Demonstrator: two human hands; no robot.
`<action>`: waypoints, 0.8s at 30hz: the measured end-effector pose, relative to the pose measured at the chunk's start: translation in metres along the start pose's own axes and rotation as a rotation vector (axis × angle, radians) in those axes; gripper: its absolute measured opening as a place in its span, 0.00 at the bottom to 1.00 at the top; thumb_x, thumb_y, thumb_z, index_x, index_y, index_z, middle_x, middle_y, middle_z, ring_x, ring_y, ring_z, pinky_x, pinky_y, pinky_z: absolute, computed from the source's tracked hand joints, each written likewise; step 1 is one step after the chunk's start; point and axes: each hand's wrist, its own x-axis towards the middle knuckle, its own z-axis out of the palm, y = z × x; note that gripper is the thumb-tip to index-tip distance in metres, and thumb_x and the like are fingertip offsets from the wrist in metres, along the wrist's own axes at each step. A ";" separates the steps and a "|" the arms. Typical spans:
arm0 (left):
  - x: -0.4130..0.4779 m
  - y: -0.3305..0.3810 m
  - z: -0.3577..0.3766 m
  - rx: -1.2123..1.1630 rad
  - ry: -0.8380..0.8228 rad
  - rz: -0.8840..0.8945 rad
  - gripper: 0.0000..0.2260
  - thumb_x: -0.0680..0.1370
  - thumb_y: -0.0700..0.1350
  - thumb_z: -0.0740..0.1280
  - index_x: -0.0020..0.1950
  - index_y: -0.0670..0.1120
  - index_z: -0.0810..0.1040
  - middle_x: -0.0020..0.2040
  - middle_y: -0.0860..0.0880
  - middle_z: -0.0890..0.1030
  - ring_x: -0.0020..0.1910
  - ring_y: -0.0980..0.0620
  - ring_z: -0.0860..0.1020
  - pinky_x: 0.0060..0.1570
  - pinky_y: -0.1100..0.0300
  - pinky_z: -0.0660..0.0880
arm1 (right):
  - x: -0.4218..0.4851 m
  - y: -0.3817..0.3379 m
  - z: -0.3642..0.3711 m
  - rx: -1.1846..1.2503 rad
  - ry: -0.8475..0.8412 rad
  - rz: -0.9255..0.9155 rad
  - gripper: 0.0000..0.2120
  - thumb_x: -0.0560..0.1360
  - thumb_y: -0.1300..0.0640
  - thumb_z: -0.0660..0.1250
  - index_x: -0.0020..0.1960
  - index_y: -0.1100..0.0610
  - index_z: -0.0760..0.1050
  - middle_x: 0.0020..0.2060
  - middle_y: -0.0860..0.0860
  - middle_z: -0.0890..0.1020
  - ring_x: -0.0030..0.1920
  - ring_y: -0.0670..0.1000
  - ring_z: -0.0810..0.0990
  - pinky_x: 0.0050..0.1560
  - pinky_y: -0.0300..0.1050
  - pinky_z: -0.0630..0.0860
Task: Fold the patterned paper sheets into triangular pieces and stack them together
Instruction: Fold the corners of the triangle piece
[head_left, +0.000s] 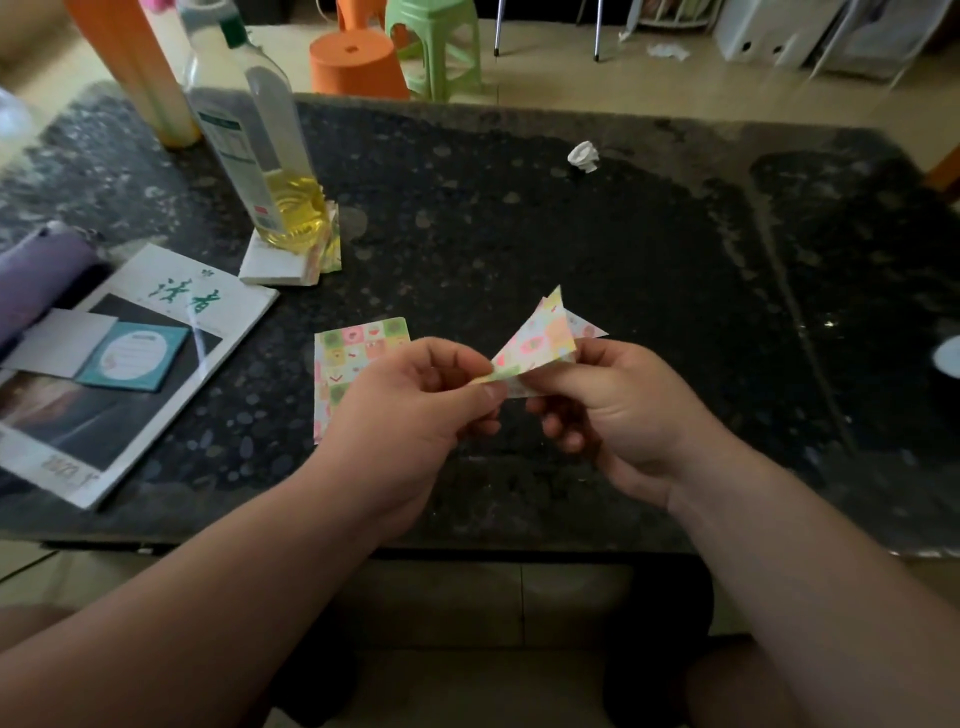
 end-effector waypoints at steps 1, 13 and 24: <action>-0.001 0.001 0.000 -0.005 -0.018 0.008 0.05 0.69 0.38 0.76 0.41 0.46 0.85 0.41 0.46 0.85 0.39 0.50 0.82 0.44 0.54 0.77 | 0.000 0.000 0.000 0.001 0.011 -0.016 0.03 0.78 0.63 0.71 0.52 0.60 0.82 0.29 0.51 0.80 0.26 0.47 0.72 0.22 0.37 0.63; -0.007 0.016 -0.001 -0.186 -0.202 -0.289 0.16 0.72 0.39 0.72 0.59 0.36 0.80 0.43 0.40 0.85 0.35 0.50 0.84 0.32 0.61 0.81 | -0.001 0.000 0.000 0.128 -0.072 -0.100 0.15 0.81 0.62 0.66 0.37 0.54 0.83 0.26 0.51 0.73 0.24 0.45 0.66 0.22 0.36 0.60; 0.001 0.007 -0.001 -0.163 0.000 -0.180 0.03 0.66 0.47 0.76 0.35 0.48 0.85 0.37 0.47 0.82 0.37 0.53 0.77 0.41 0.57 0.74 | -0.008 -0.003 0.006 0.231 -0.081 -0.037 0.12 0.83 0.60 0.62 0.47 0.64 0.80 0.35 0.58 0.82 0.29 0.51 0.77 0.23 0.39 0.67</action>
